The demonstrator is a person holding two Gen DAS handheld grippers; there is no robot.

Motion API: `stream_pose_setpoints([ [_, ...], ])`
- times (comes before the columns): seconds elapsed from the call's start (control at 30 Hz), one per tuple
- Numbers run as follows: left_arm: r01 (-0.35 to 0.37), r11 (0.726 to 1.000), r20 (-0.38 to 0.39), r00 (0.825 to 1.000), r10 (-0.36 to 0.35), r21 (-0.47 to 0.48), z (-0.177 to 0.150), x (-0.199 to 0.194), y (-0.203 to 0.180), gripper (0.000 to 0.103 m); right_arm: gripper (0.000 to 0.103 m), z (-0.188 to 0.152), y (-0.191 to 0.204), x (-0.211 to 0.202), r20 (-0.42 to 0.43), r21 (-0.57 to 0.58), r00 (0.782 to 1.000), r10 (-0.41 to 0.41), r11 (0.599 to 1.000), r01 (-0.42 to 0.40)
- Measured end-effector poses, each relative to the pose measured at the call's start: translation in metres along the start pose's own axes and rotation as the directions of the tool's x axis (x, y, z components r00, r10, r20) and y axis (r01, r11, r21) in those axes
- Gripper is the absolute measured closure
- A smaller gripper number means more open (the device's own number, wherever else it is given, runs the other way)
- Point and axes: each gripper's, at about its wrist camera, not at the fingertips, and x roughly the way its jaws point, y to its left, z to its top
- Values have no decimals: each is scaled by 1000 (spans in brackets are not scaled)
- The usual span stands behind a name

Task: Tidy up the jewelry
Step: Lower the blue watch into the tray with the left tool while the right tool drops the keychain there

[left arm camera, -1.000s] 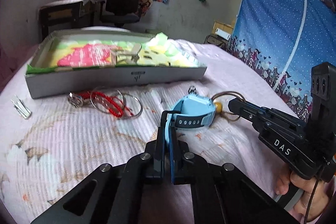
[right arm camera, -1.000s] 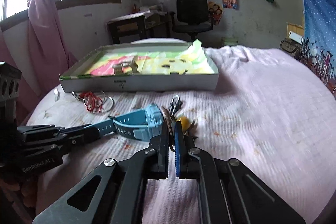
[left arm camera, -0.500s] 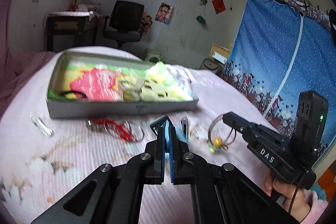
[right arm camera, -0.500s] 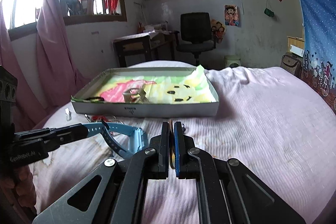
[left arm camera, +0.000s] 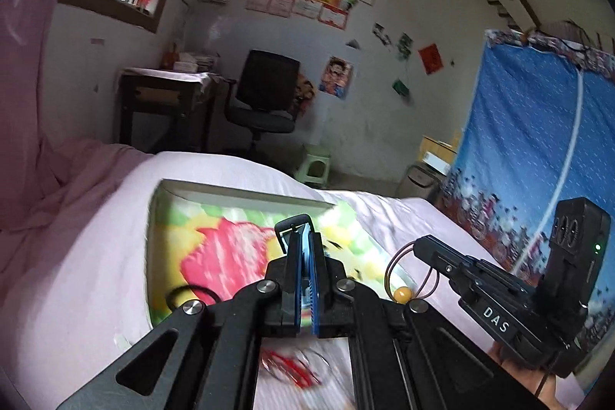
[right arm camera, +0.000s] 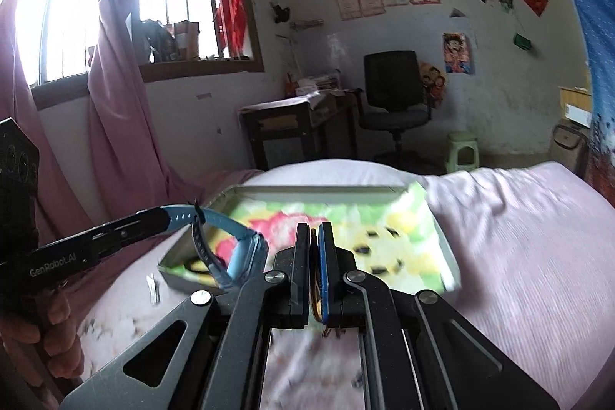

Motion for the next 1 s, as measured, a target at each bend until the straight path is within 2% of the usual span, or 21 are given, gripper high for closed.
stream_pose_setpoints([
  [0.1, -37, 999, -8, 999, 37, -15, -1, 15, 15, 100, 99, 6, 6, 23, -4, -7, 1000, 12, 1000, -12],
  [0.27, -62, 997, -62, 996, 59, -39, -17, 31, 35, 99, 99, 2, 12, 52, -33, -2, 999, 4, 1000, -4],
  [0.43, -56, 997, -70, 996, 52, -60, -27, 38, 43, 99, 99, -13, 11, 69, -86, -18, 996, -35, 999, 33],
  [0.73, -58, 996, -87, 995, 52, -73, -32, 43, 47, 99, 99, -22, 0, 76, -131, -4, 990, -53, 999, 53],
  [0.9, -34, 994, -92, 995, 25, -105, -33, 40, 52, 98, 99, -25, -3, 79, -155, 0, 987, -49, 999, 50],
  [1.0, -60, 993, -92, 994, 51, -103, -34, 38, 53, 97, 98, -26, -4, 78, -165, -5, 985, -49, 999, 48],
])
